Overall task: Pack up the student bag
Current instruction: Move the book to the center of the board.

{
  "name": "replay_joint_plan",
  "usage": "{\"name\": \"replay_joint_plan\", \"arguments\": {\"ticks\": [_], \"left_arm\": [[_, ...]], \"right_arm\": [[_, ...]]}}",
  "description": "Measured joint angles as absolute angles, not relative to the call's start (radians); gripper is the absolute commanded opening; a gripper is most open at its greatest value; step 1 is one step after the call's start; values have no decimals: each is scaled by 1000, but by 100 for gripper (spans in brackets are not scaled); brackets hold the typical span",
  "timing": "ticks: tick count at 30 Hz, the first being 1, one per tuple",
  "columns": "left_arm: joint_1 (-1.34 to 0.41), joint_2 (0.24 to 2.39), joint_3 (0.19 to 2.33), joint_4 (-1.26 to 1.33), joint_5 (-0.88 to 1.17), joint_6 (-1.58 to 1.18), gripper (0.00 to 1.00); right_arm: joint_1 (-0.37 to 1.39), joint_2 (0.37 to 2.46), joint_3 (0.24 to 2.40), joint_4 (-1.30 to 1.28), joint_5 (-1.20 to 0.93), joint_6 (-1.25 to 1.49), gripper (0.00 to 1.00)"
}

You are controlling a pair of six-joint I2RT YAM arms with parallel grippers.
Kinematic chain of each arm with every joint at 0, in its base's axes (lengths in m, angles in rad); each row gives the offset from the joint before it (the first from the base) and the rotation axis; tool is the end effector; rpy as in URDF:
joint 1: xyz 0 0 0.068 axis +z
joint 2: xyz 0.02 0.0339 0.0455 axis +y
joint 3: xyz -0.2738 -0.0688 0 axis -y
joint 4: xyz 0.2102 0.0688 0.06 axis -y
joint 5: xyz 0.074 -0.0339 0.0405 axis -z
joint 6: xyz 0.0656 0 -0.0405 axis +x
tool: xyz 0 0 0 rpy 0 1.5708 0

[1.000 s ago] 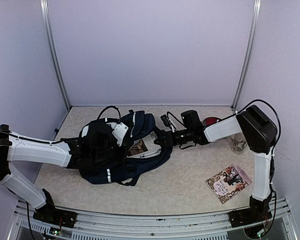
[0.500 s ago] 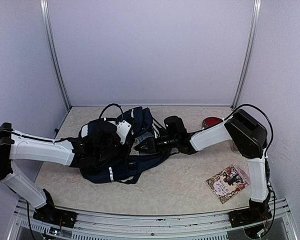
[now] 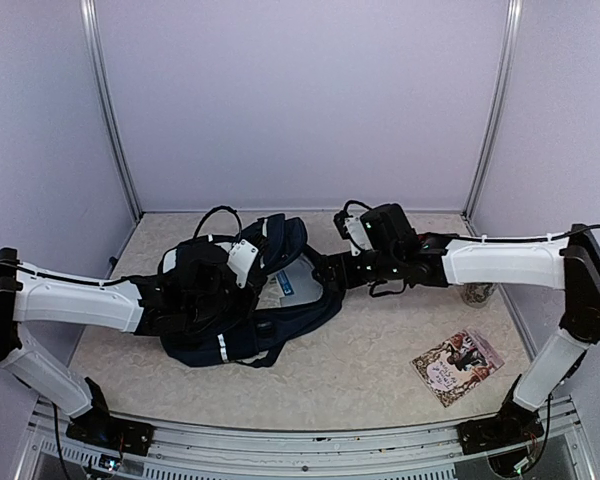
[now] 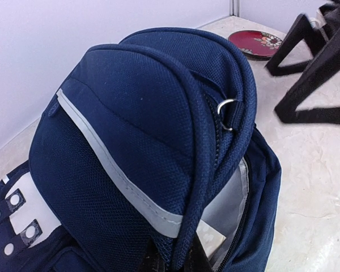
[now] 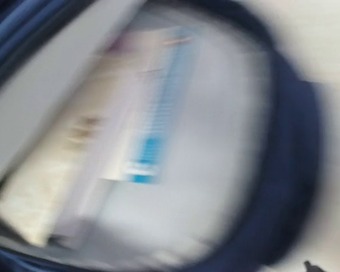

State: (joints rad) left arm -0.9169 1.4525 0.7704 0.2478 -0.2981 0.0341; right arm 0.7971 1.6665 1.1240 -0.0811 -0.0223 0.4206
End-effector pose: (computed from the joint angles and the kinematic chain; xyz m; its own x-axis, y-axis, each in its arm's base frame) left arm 0.2055 -0.2365 0.2419 -0.2355 0.3608 -0.9024 0.6050 0.7811 0.1544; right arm 0.2578 0.2660 0.2474 -0.6697 -0.1014 -0.7357 -0.4978 0.7965 0.3433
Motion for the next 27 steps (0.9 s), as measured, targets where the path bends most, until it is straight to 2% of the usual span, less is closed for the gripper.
{"name": "replay_joint_plan", "arguments": {"ticks": [5,13,18,27], "left_arm": [[-913,1453,769,254,-291,34,0],[-910,1468,769,259,-273,38,0],[-909,1471,769,261,-270,42,0],[-907,1473,769,261,-268,49,0]], "right_arm": [[796,1496,1021,-341,253,547,100],[750,1534,846,-755,382,904,100],[704,1506,804,-810,384,1042,100],[497,1274,627,-778,312,1189,100]]}}
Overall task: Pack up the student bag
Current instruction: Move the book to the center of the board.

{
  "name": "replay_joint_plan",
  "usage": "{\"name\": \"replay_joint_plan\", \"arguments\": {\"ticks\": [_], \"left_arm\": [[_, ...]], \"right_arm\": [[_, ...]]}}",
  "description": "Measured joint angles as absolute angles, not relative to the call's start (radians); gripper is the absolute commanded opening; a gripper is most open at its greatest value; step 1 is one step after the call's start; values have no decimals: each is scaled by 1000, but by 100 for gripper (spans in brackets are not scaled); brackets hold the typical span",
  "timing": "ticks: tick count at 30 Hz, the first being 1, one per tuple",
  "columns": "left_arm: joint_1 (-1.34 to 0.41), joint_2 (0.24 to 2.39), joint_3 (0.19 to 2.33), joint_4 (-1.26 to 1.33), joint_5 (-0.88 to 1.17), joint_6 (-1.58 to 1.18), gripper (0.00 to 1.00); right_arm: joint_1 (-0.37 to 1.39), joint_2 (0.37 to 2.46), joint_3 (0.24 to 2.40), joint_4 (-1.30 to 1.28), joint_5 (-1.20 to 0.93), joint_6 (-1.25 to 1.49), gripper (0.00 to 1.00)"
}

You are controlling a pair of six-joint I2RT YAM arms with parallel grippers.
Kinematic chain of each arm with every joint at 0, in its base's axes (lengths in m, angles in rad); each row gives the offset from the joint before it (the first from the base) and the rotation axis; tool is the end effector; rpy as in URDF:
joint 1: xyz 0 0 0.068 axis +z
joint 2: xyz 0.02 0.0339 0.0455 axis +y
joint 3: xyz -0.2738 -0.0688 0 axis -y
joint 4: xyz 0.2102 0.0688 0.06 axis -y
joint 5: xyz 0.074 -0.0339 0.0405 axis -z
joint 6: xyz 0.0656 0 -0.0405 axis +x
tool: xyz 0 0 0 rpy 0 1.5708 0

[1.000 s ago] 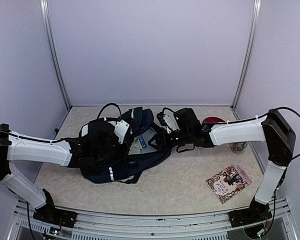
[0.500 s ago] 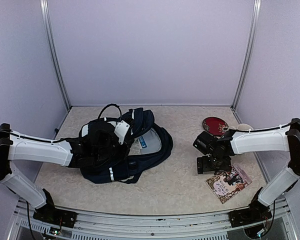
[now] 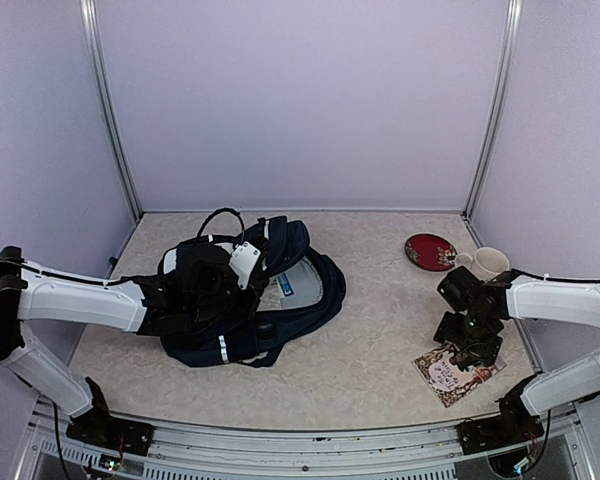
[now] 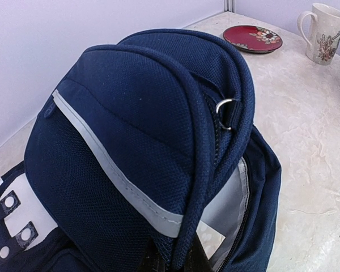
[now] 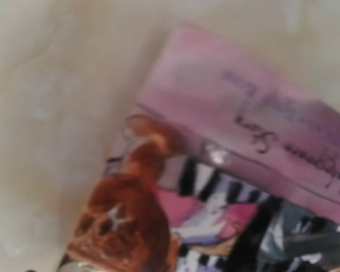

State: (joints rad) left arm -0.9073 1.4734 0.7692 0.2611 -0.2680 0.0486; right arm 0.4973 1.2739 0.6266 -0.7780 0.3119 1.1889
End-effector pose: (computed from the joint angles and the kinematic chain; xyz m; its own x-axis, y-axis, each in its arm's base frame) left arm 0.2086 -0.2386 0.2368 -0.2340 0.3754 -0.8968 0.6245 0.7650 0.1573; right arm 0.1533 0.0603 0.1614 -0.7091 0.6200 -0.3358 0.6523 0.7577 0.0214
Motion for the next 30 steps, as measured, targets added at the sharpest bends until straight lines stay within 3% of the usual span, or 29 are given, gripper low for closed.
{"name": "replay_joint_plan", "arguments": {"ticks": [9,16,22,30], "left_arm": [[-903,1483,769,266,-259,49,0],[-897,1483,769,270,-259,51,0],[-891,1483,769,271,-257,52,0],[-885,1480,769,273,-253,53,0]], "right_arm": [[378,1171,540,-743,248,1248,100],[375,1229,531,-670,211,1114,91],[448,1320,559,-652,255,1052,83],[619,1563,738,-391,271,900,77]]}}
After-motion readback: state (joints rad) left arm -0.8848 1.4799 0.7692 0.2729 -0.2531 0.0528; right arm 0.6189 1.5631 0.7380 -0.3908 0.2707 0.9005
